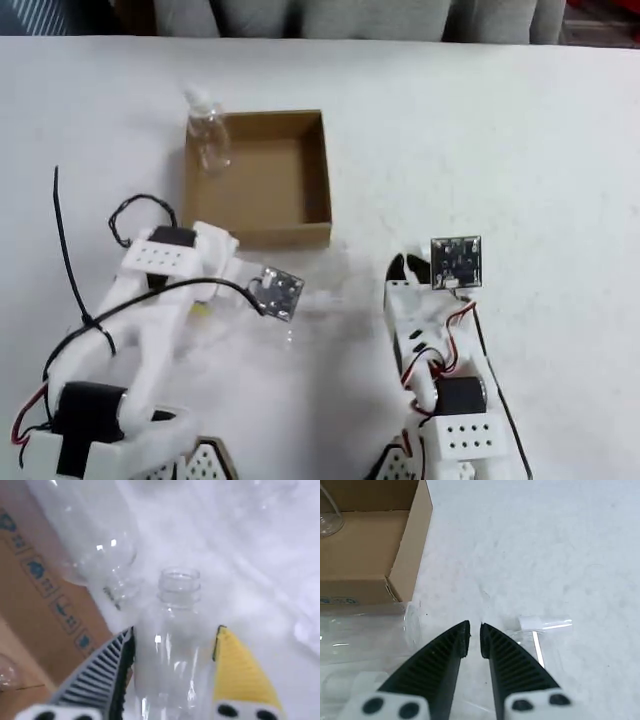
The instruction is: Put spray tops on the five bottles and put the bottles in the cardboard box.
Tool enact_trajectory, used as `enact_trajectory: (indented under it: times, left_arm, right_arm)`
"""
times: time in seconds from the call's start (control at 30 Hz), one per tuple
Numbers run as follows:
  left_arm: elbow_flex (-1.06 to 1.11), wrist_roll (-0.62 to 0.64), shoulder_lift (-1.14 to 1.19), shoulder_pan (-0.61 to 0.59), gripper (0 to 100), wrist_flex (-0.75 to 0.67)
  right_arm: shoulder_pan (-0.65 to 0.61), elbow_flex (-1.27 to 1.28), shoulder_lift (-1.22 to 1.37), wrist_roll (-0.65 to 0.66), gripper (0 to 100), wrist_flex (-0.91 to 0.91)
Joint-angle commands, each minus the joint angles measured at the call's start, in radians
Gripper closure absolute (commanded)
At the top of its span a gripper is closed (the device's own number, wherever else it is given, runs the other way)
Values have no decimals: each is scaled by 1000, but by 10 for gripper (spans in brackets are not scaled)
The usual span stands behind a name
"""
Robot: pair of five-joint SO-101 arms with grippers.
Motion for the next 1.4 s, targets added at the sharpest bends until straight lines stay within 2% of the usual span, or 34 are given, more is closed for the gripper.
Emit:
enact_trajectory:
  times: [0.0,0.13,0.33,0.7,0.87,1.0,1.1,1.23,1.37]
  left_arm:
    - [6,12,-4,-8,932,15]
    - [12,14,-12,-8,980,32]
    - [-101,40,-12,-1,977,265]
    - [-420,351,-12,36,976,595]
    - [-514,631,-13,27,977,641]
    - [-559,838,-15,-76,977,635]
    - [-598,931,-15,-219,977,624]
    - [-621,1003,-12,-469,976,543]
    - [-617,1016,-5,-691,977,471]
  right_arm:
    - [4,9,-1,2,984,-16]
    - [7,9,-1,2,984,-16]
    - [5,9,-1,2,984,-16]
    - [7,9,-1,2,984,-16]
    - [7,9,-1,2,984,-16]
    - [7,9,-1,2,984,-16]
    - [7,9,1,2,984,-16]
    - [-8,9,-5,2,984,-5]
    - [-113,8,-7,6,984,-10]
